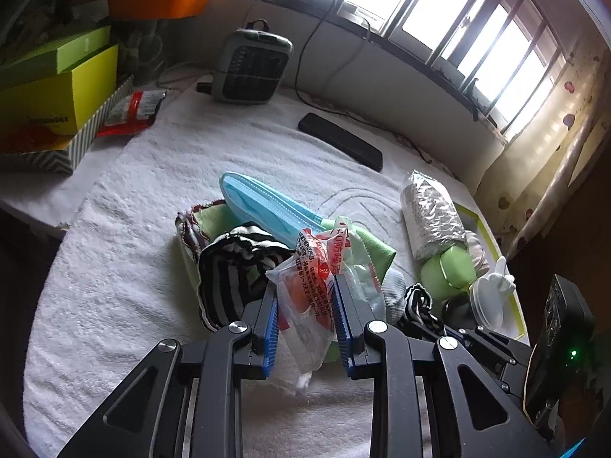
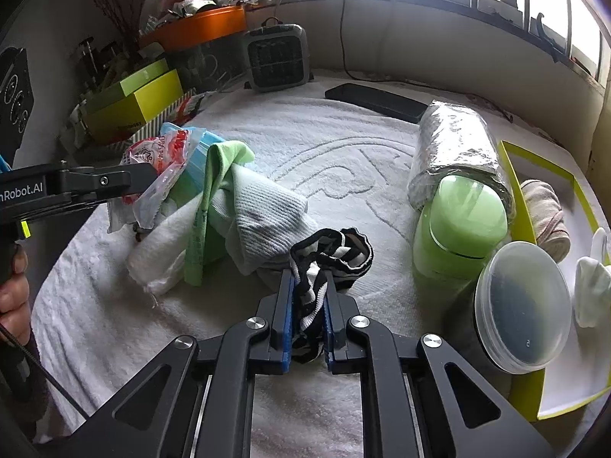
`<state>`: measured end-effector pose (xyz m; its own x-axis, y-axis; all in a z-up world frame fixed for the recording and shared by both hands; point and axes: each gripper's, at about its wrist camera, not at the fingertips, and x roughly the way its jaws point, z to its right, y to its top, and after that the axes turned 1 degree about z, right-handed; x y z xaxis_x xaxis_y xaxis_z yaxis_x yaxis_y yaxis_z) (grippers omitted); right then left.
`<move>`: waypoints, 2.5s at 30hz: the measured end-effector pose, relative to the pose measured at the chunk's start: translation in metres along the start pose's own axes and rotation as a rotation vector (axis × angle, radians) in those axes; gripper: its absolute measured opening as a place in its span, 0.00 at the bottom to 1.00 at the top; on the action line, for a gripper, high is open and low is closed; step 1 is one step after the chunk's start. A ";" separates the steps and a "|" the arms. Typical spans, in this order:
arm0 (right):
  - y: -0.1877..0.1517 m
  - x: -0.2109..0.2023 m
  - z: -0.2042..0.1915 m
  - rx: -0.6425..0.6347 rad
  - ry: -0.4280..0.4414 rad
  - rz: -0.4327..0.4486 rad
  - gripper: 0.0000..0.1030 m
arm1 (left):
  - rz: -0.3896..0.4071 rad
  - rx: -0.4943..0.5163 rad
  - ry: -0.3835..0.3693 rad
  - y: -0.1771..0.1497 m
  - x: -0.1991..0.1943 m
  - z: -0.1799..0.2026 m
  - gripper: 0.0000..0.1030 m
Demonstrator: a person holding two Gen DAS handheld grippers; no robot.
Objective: Organize soft objects
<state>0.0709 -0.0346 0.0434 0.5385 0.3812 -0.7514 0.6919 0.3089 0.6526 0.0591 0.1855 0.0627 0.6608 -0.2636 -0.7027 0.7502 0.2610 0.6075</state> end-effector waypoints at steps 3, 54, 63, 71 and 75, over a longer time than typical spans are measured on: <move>0.000 -0.005 0.000 0.001 0.009 0.010 0.12 | 0.009 -0.002 -0.002 0.001 -0.004 0.000 0.24; 0.012 -0.061 0.058 0.112 0.036 0.137 0.12 | -0.032 0.092 0.002 0.014 0.016 0.039 0.31; 0.012 -0.055 0.055 0.107 0.039 0.127 0.12 | 0.012 0.107 0.026 0.007 0.002 0.037 0.46; 0.010 -0.050 0.056 0.118 0.041 0.113 0.12 | 0.075 0.164 0.081 -0.005 -0.005 0.051 0.46; 0.010 -0.049 0.057 0.119 0.043 0.110 0.12 | 0.088 0.196 0.088 -0.009 -0.003 0.061 0.46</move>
<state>0.0784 -0.0996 0.0814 0.5948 0.4443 -0.6699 0.6834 0.1592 0.7124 0.0518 0.1270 0.0822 0.7254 -0.1640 -0.6685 0.6859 0.0921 0.7218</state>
